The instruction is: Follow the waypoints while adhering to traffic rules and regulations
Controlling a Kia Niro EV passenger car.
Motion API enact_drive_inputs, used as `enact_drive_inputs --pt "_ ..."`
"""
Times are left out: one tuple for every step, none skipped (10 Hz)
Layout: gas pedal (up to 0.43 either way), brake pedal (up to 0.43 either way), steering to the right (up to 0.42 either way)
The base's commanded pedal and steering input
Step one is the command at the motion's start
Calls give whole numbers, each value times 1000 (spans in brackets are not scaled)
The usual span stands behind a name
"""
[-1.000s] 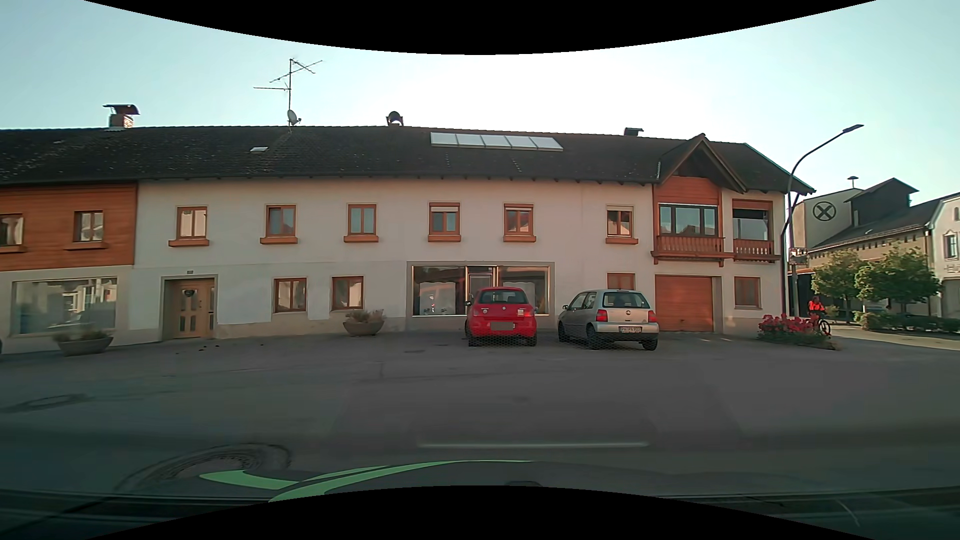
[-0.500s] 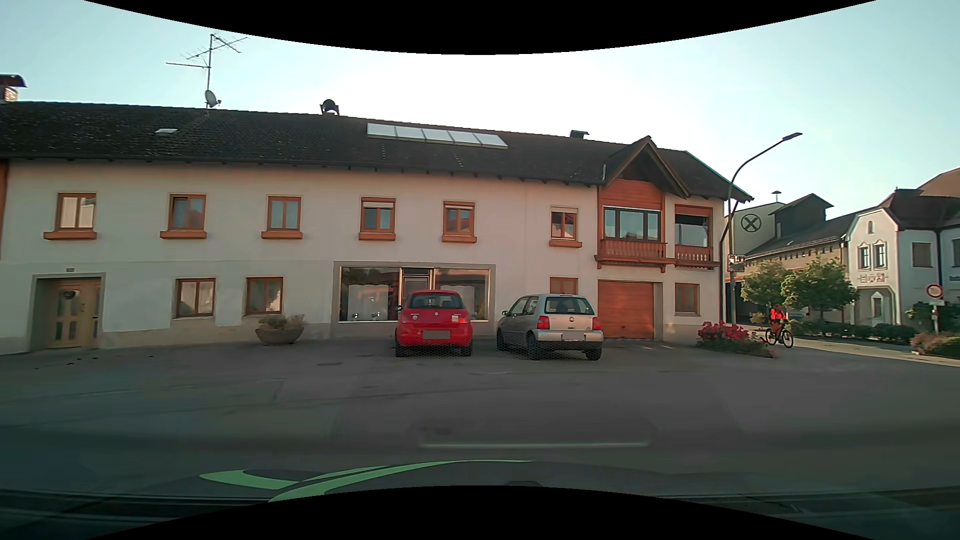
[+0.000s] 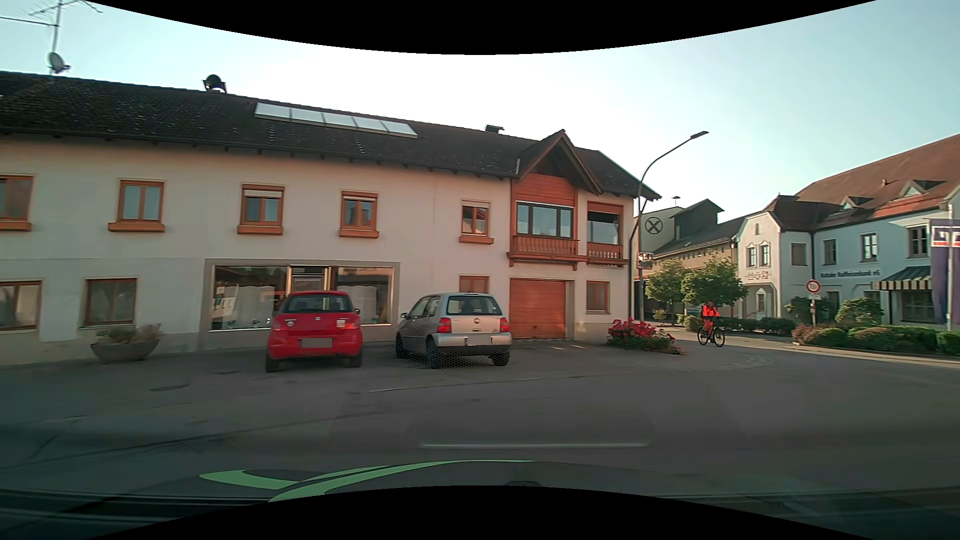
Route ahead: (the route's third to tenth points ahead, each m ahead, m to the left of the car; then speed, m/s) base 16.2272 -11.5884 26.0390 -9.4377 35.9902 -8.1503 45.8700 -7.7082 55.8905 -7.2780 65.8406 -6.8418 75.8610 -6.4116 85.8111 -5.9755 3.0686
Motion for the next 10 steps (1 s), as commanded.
enact_drive_inputs --pt "138 0 673" --pt "138 0 681" --pt "138 0 684" --pt "138 0 693" --pt "138 0 714" --pt "138 0 723" --pt "150 0 722" --pt "150 0 719" --pt "150 0 712" --pt "150 0 703"
